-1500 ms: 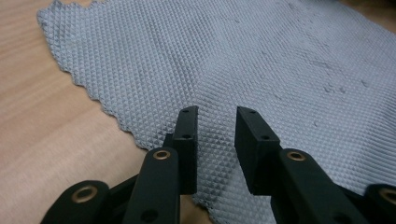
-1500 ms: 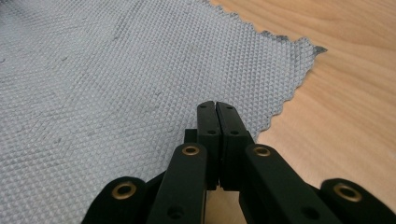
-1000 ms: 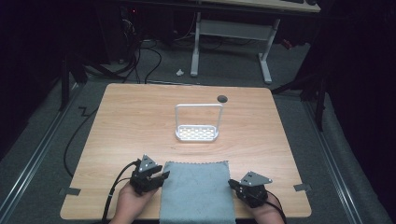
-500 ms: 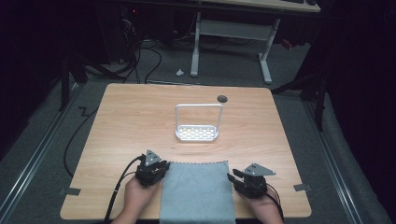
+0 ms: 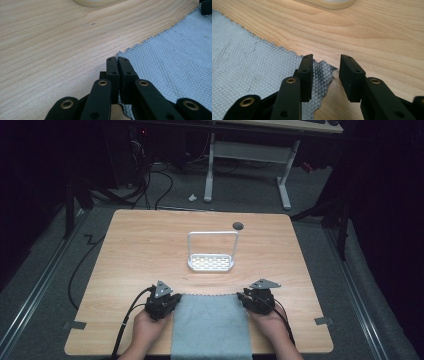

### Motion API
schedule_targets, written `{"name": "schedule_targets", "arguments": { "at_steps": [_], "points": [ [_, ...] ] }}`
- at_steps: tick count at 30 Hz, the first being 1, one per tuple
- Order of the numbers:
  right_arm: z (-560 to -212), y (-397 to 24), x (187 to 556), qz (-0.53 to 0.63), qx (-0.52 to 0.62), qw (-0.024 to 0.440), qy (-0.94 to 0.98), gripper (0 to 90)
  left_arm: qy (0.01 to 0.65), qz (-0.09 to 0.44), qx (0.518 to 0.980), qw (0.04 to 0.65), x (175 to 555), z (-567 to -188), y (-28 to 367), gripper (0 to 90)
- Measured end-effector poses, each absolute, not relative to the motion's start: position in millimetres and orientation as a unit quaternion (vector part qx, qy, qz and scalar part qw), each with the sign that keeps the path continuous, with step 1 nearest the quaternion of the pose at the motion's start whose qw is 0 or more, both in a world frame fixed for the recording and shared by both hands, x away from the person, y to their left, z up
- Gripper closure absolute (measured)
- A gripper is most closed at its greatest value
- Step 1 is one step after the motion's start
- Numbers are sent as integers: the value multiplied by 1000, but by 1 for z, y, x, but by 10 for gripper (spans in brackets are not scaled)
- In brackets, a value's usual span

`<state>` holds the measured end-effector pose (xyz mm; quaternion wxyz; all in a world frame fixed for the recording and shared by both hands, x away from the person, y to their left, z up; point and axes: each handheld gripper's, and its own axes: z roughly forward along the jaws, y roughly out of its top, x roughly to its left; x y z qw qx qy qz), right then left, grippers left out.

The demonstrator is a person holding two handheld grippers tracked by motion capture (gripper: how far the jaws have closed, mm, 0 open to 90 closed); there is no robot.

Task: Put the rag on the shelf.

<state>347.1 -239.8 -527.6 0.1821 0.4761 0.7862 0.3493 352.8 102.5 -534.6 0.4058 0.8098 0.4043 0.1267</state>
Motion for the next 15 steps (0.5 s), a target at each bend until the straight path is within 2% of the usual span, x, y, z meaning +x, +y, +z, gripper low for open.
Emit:
{"name": "schedule_targets", "arguments": {
  "at_steps": [1, 9, 15],
  "points": [
    [-528, -239, 346, 350, 472, 185, 788, 722, 404, 126, 810, 406, 353, -535, 103, 873],
    [-529, -233, 340, 348, 453, 196, 797, 883, 406, 123, 809, 407, 353, -535, 103, 883],
    [-528, -230, 337, 346, 448, 205, 798, 891, 403, 119, 809, 411, 353, -534, 104, 883]
  ]
}}
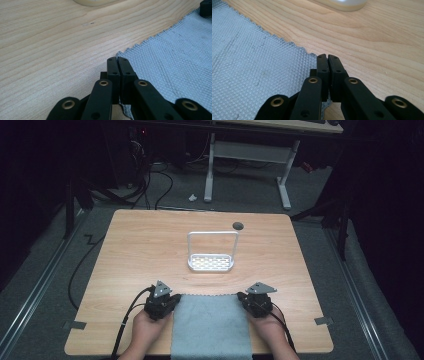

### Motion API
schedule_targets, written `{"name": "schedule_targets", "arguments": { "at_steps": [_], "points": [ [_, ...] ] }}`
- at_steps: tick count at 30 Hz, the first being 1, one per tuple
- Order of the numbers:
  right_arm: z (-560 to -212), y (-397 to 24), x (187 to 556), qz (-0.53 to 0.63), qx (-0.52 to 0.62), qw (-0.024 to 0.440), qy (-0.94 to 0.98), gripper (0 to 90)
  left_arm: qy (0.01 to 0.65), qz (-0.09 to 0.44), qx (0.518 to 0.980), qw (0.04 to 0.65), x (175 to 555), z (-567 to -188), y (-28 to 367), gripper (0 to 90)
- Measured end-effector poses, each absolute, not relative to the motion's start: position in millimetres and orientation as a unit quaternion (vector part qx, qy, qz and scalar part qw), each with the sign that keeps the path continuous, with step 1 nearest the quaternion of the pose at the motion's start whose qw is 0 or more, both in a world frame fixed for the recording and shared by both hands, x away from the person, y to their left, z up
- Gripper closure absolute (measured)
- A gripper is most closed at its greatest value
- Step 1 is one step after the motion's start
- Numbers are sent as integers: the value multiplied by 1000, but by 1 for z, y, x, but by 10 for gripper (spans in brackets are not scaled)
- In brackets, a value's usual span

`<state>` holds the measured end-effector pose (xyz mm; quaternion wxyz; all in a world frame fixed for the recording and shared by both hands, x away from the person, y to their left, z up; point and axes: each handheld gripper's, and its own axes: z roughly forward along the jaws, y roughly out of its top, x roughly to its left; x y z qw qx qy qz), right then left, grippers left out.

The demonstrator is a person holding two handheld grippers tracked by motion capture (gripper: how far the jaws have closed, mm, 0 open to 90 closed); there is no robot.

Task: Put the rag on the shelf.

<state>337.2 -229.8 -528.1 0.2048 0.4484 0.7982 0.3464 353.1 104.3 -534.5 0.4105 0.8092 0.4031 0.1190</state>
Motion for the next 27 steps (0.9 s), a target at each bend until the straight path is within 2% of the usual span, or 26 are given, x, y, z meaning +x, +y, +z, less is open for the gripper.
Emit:
{"name": "schedule_targets", "arguments": {
  "at_steps": [13, 27],
  "points": [
    [-512, -234, 319, 392, 437, 233, 775, 890, 403, 122, 788, 449, 345, -528, 110, 883],
    [-490, -238, 306, 432, 420, 266, 752, 891, 389, 156, 752, 508, 332, -505, 115, 885]
  ]
}}
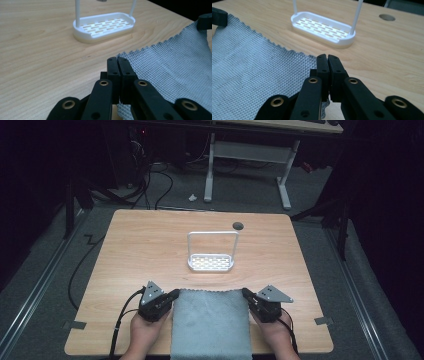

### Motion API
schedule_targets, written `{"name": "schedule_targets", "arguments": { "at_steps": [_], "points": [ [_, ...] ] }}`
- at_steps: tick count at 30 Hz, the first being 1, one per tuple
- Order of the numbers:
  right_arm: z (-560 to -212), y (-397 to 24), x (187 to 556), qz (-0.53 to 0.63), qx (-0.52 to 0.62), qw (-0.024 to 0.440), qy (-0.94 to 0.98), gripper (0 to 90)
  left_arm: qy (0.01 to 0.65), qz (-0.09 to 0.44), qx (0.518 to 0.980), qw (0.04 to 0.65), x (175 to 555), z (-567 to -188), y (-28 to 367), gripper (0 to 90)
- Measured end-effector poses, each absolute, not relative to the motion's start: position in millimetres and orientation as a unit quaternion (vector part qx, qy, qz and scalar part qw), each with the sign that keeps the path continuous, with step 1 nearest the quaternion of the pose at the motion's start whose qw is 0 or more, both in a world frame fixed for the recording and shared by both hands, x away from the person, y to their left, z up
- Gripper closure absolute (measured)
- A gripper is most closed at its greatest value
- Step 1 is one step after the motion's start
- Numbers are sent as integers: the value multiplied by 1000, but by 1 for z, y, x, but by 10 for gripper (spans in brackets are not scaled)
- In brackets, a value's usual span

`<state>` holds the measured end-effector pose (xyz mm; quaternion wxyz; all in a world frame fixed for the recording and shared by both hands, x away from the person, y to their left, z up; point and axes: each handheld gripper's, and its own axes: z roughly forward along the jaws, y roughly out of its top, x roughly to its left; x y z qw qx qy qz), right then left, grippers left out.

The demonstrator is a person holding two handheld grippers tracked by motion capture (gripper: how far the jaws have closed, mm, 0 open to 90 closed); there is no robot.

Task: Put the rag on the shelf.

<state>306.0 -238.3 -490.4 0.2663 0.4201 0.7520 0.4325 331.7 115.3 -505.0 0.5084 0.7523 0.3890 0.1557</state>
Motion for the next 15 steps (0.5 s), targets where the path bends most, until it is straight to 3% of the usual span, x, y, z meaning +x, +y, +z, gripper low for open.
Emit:
{"name": "schedule_targets", "arguments": {
  "at_steps": [15],
  "points": [
    [-462, -243, 321, 462, 413, 294, 728, 891, 376, 182, 738, 530, 347, -465, 116, 887]
  ]
}}
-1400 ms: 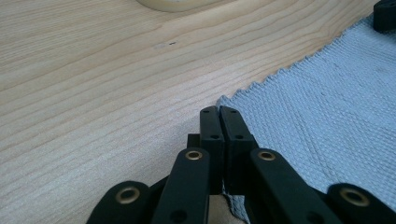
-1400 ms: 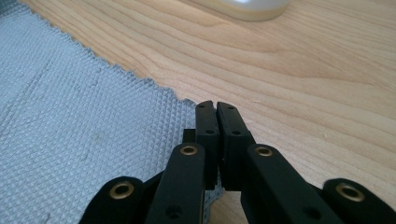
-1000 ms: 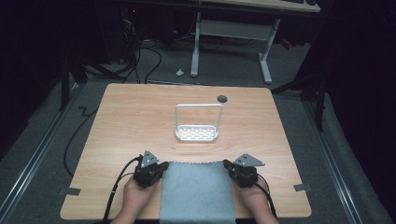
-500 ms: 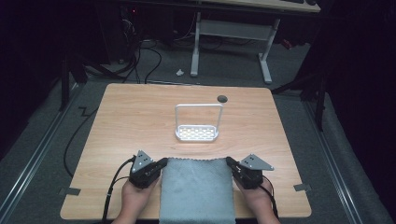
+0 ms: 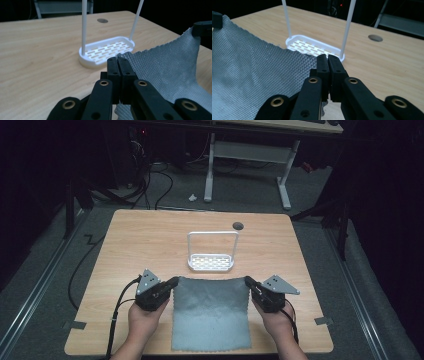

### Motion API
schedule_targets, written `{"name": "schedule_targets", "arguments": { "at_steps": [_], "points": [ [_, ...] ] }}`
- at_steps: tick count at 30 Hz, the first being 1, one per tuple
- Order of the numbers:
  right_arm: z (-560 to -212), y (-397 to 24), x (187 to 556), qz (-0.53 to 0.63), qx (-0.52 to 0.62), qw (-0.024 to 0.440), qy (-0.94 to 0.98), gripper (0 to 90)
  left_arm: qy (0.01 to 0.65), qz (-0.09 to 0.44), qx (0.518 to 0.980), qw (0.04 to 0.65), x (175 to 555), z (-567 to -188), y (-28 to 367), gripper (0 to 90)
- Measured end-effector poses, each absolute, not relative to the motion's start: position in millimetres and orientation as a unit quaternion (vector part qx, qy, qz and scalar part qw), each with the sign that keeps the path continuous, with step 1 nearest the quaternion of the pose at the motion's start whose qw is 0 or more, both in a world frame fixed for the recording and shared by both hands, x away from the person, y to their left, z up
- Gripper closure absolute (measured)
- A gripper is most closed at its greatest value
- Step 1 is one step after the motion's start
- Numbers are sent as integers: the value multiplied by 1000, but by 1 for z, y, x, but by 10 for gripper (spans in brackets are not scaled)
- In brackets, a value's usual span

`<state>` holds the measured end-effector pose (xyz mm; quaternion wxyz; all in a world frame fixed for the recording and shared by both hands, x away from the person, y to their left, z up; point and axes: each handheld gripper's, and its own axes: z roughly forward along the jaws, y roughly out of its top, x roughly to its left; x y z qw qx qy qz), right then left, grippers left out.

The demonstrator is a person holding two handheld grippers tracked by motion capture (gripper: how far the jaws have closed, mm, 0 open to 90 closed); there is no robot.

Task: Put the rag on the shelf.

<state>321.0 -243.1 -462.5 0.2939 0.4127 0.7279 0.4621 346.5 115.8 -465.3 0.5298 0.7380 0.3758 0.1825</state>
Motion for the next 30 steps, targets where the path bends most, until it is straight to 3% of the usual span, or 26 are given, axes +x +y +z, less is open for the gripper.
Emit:
{"name": "schedule_targets", "arguments": {
  "at_steps": [30],
  "points": [
    [-375, -247, 328, 524, 377, 360, 674, 893, 333, 249, 697, 584, 357, -382, 114, 891]
  ]
}}
